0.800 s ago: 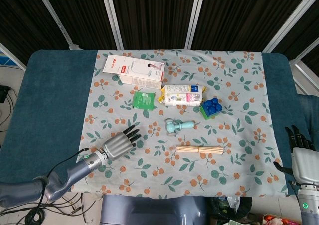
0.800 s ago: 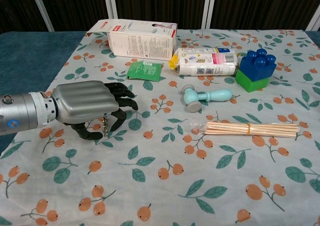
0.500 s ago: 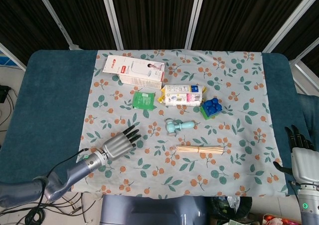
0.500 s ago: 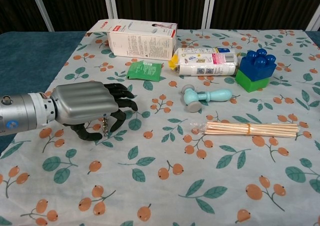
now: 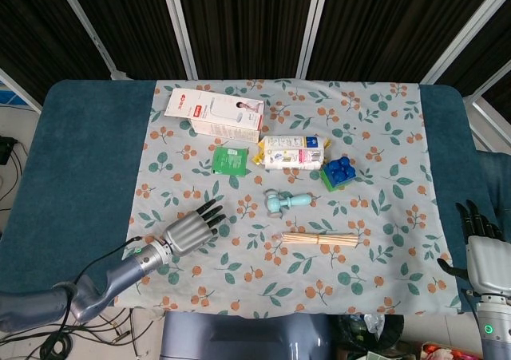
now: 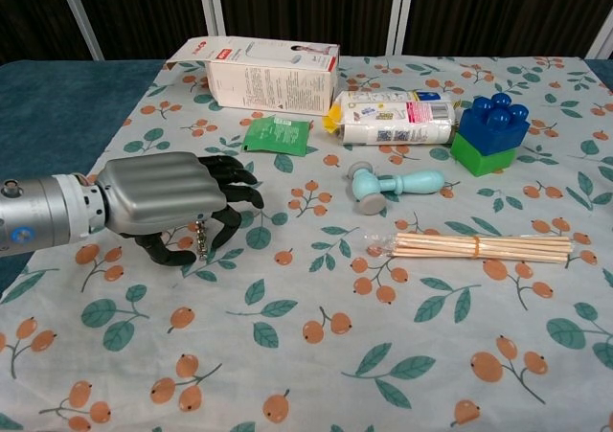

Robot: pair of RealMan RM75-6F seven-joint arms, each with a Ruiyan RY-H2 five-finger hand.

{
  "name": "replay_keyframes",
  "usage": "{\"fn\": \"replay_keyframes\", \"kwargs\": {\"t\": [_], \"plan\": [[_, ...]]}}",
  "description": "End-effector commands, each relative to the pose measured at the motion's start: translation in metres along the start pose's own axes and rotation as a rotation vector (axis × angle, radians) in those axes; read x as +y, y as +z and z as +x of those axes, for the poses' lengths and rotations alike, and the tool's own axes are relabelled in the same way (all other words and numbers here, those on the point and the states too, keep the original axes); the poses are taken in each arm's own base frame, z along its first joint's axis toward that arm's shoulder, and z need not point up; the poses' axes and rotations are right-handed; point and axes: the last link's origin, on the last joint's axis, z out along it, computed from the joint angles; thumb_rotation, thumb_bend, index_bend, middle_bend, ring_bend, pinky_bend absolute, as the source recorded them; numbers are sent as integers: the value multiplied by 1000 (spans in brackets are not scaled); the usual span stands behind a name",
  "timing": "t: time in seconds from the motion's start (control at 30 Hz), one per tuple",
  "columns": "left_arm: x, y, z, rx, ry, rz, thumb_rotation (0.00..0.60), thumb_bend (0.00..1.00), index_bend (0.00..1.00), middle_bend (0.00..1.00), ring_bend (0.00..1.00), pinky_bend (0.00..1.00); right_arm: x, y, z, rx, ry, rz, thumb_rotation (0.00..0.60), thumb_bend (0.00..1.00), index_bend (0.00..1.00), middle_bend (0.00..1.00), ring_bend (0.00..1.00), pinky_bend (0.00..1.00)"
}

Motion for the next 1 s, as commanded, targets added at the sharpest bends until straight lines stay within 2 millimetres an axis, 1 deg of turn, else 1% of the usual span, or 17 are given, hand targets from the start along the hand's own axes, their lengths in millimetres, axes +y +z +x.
{"fn": "replay_keyframes", "kwargs": {"t": [0.03,0.37,0.67,1.0], "plan": [[1,0,0,2,-1,-2,600,291,498,113,0,0,0,0,0,0,0,-1,600,0,56,16,153,216],[2,2,-3,-4,5,-1,600,292,508,114,0,0,0,0,0,-1,3,-2,600,0,56,16,153,217],[3,4,-5,-9,6,-5,600,338,519,116,0,0,0,0,0,-1,4,-3,600,0,55,16,153,216],[4,4,-5,-8,10,-5,600,338,526,120,0,0,0,0,0,-3,0,-5,600,0,56,15,153,217]]}}
